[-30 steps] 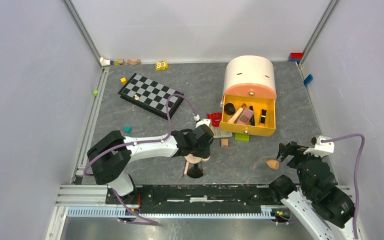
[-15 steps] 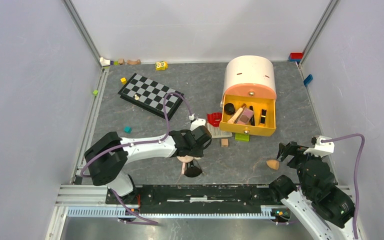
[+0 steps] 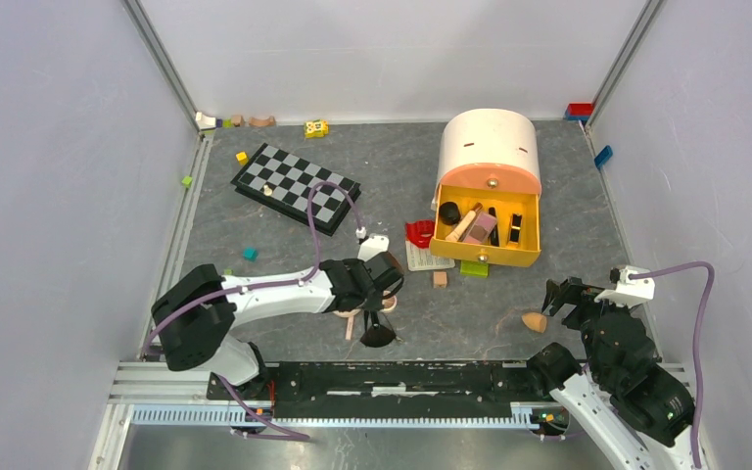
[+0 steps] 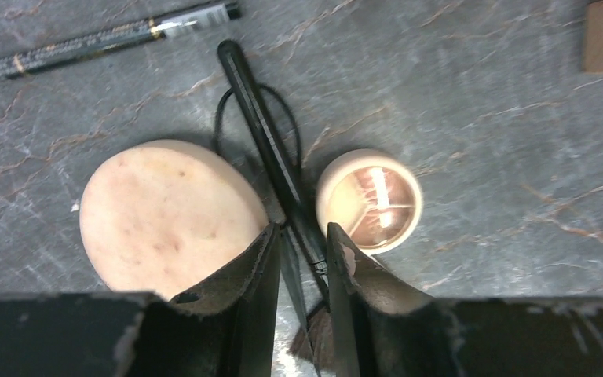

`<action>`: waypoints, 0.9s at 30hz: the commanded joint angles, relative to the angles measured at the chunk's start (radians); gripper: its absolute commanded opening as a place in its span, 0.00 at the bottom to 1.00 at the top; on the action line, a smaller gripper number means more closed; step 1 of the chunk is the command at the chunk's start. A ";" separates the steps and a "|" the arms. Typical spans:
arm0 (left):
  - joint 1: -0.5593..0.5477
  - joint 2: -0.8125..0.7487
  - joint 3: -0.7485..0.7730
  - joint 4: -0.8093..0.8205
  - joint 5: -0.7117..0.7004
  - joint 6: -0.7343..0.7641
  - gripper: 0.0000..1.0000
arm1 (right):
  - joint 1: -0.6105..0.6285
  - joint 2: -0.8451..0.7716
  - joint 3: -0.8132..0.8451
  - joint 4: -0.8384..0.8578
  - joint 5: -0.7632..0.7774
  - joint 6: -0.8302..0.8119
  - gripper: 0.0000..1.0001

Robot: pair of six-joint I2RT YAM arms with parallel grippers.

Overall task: Organize the makeup
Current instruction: Pick up the makeup from the center of the board.

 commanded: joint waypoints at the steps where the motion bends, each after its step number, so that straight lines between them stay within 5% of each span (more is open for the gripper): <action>1: 0.009 -0.051 -0.029 -0.015 -0.054 -0.021 0.36 | 0.006 -0.008 0.000 0.014 0.019 0.010 0.92; 13: 0.018 -0.124 0.003 -0.001 -0.020 0.010 0.45 | 0.007 -0.007 0.000 0.015 0.018 0.009 0.92; 27: 0.019 0.058 0.095 0.068 0.080 0.069 0.67 | 0.006 -0.013 0.001 0.014 0.016 0.009 0.92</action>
